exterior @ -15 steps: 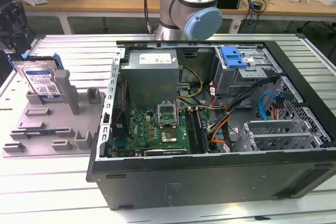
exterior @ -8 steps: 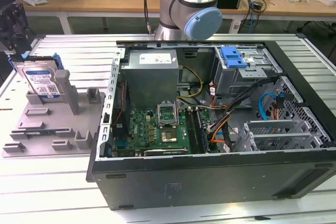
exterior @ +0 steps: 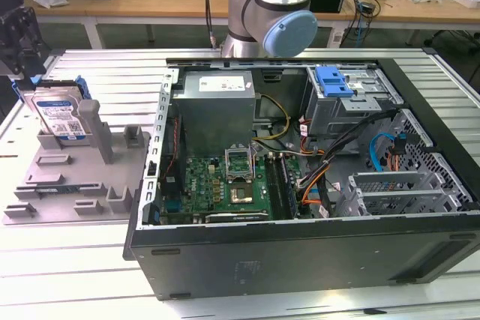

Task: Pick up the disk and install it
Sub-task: 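Pick up the disk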

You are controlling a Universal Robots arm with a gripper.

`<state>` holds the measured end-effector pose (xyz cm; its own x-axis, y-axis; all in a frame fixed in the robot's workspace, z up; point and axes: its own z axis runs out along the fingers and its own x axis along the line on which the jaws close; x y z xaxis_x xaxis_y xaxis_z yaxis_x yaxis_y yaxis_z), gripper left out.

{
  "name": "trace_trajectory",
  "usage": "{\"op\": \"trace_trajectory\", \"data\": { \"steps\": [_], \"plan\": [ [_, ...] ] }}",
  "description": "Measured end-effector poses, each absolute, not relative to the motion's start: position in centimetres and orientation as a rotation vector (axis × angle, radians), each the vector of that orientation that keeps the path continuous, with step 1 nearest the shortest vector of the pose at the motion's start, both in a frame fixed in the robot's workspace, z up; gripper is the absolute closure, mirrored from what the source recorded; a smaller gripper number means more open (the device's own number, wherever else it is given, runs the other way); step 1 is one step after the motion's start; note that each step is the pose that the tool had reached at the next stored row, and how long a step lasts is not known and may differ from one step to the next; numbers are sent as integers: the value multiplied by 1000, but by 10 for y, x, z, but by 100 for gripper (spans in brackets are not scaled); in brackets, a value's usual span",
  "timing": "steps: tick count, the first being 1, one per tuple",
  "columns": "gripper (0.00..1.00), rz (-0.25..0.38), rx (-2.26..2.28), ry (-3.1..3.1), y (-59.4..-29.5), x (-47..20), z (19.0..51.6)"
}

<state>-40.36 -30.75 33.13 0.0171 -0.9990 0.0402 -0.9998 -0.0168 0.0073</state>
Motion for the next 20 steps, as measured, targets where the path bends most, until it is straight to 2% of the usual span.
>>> {"op": "trace_trajectory", "data": {
  "steps": [16, 18, 19, 20],
  "plan": [
    [46, 41, 2221, -2178, -305, -406, 315],
    [47, 41, 2221, -2178, -305, -407, 313],
    [55, 41, 2222, -2178, -305, -407, 312],
    [55, 41, 2222, -2177, -305, -407, 311]
  ]
}}
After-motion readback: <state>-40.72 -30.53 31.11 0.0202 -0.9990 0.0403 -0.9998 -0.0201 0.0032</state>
